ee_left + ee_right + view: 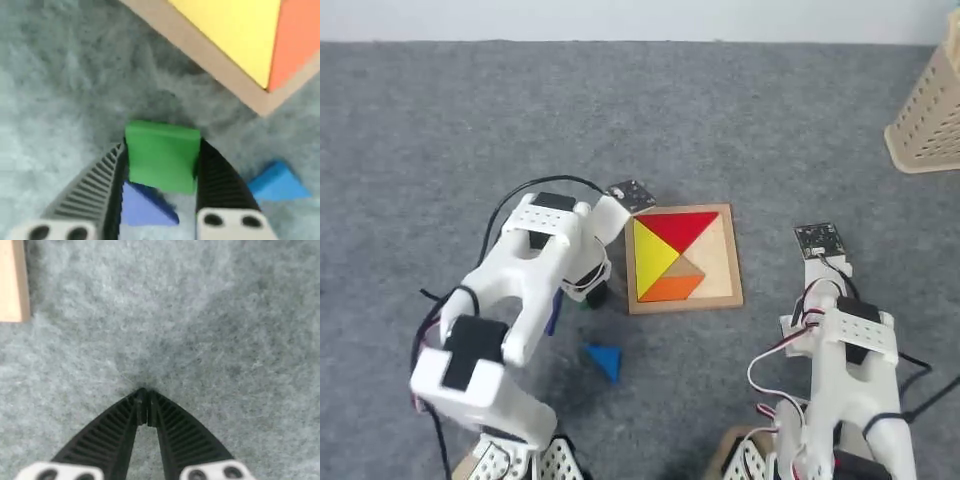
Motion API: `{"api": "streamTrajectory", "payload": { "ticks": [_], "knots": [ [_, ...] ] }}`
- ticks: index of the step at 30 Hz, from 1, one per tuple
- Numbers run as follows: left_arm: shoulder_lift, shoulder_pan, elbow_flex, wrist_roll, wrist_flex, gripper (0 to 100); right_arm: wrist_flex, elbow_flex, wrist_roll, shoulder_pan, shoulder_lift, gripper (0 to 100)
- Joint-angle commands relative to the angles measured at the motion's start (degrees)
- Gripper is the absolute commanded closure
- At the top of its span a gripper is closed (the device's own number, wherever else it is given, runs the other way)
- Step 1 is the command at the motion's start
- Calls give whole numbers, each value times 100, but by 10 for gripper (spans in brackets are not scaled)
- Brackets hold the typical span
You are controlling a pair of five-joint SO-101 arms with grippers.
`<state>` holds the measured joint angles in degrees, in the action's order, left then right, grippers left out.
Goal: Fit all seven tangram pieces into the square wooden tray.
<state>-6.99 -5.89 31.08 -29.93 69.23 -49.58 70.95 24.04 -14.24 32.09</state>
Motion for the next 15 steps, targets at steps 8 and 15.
{"api": "streamTrajectory", "payload": {
  "ticks": [8, 15],
  "knots": [
    [1697, -466, -198, 132, 633, 930, 57, 0, -18, -92, 145, 991],
    [1310, -1829, -1429, 1389, 589, 930, 57, 0, -18, -92, 136, 991]
  ]
}}
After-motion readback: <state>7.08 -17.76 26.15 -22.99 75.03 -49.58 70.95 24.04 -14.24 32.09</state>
